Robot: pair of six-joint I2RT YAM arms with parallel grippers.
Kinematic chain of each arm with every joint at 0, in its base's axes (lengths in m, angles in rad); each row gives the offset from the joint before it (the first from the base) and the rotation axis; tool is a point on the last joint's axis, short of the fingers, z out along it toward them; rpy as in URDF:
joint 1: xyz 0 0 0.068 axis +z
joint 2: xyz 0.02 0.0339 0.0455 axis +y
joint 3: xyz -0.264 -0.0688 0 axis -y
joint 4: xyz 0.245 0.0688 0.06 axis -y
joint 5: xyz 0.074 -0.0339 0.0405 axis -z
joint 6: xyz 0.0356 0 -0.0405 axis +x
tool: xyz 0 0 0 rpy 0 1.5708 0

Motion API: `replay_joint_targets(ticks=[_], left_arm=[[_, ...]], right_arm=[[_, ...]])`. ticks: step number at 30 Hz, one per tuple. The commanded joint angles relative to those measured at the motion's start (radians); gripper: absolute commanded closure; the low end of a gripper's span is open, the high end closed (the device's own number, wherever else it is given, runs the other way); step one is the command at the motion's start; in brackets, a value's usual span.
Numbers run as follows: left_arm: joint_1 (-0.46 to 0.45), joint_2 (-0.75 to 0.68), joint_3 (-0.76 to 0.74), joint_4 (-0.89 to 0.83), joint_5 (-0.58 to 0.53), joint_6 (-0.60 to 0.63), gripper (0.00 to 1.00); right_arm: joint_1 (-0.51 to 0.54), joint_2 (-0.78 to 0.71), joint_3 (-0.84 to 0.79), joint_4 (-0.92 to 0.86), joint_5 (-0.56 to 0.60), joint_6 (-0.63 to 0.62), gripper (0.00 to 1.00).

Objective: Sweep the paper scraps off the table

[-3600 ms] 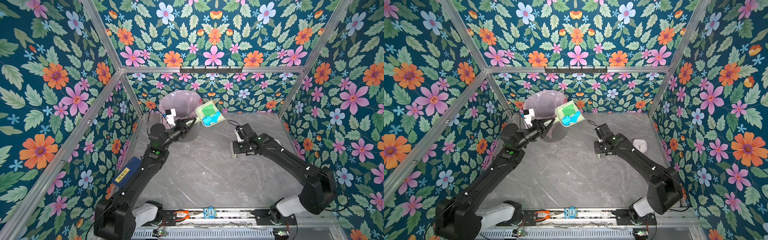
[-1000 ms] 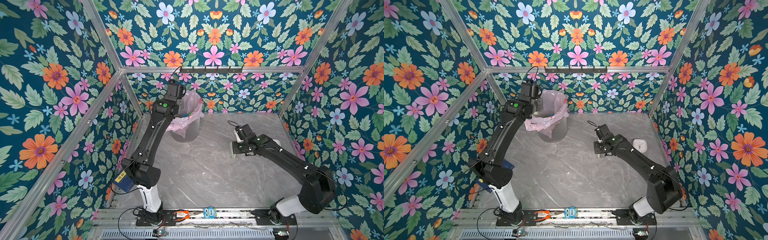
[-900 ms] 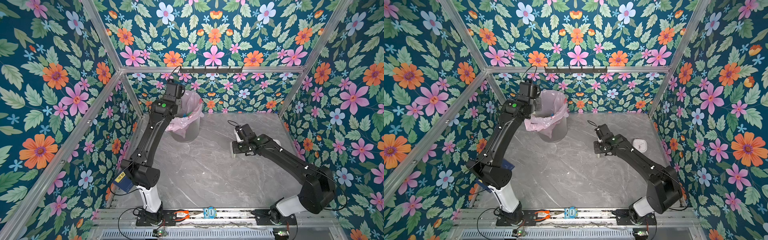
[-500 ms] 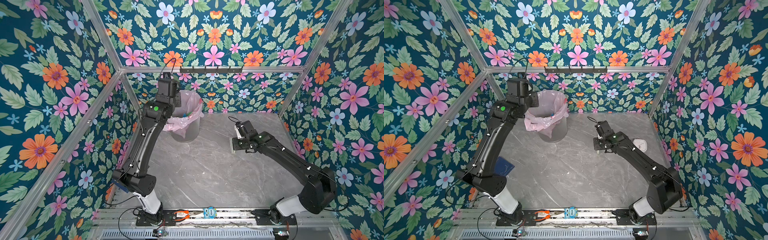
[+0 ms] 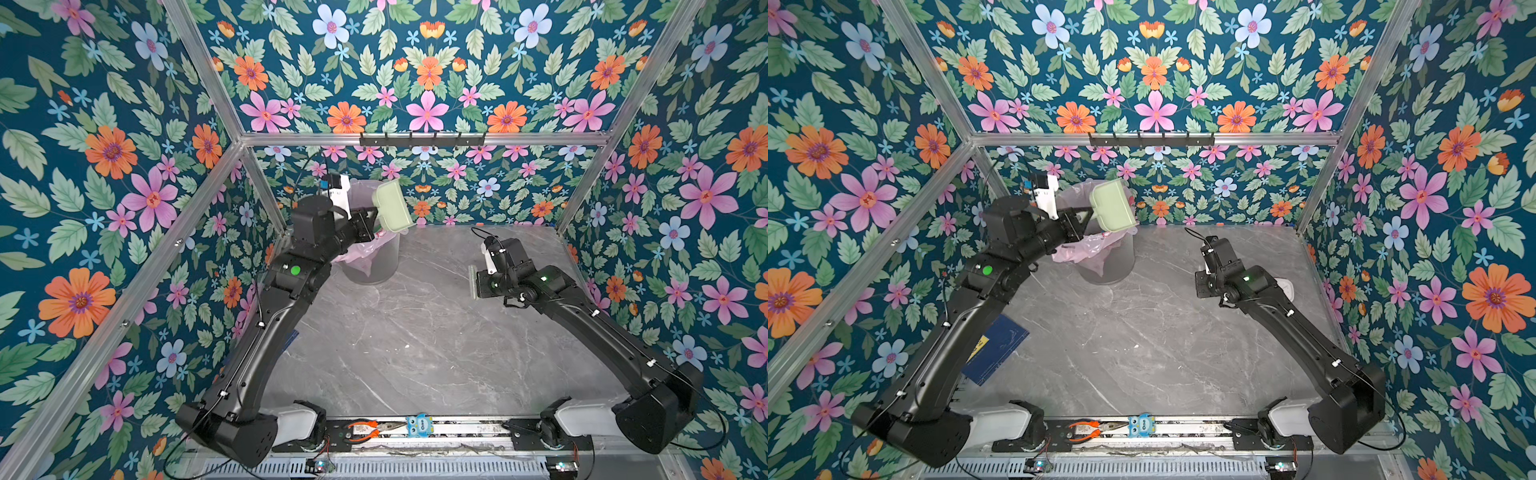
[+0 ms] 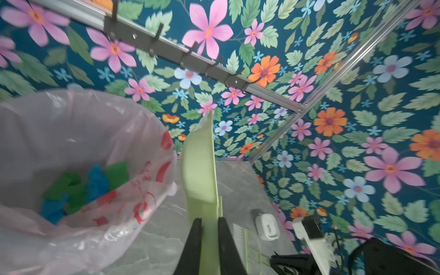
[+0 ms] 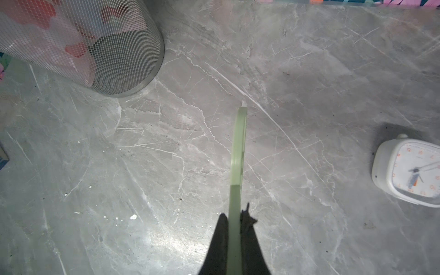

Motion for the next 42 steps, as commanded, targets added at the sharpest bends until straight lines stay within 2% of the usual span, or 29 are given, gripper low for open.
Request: replay_joint_targets(ticks=[1,15,22,29,37,42], left_arm=[[-0.025,-0.039,-0.109,0.229,0.06,-0.142,1.0],[-0.225,-0.105,-0.551,0.464,-0.066,-0.255,1.0],[-0.276,-0.082,-0.721,0.594,-0.097,-0.307,1.0],[-0.288,-0.021,-0.897,0.842,-0.104,-0.371,1.0],[-0.289,0.126,-0.952,1.041,-0.064,-0.411,1.0],[-0.289,0.21,-0.965,1.091,-0.035,-0.454,1.0]], right_arm=[[0.0,-0.027,0.003,-0.032,0.038,-0.013,1.0],[0.0,-0.095,-0.016,-0.087,0.065,-0.009,1.0],[0.001,-0.1,-0.029,-0.115,0.08,-0.01,1.0],[0.0,-0.102,-0.053,-0.125,0.101,-0.004,1.0],[0.0,-0.095,-0.073,-0.116,0.101,-0.001,1.0],[0.009,-0.079,-0.086,-0.114,0.1,0.002,1.0]])
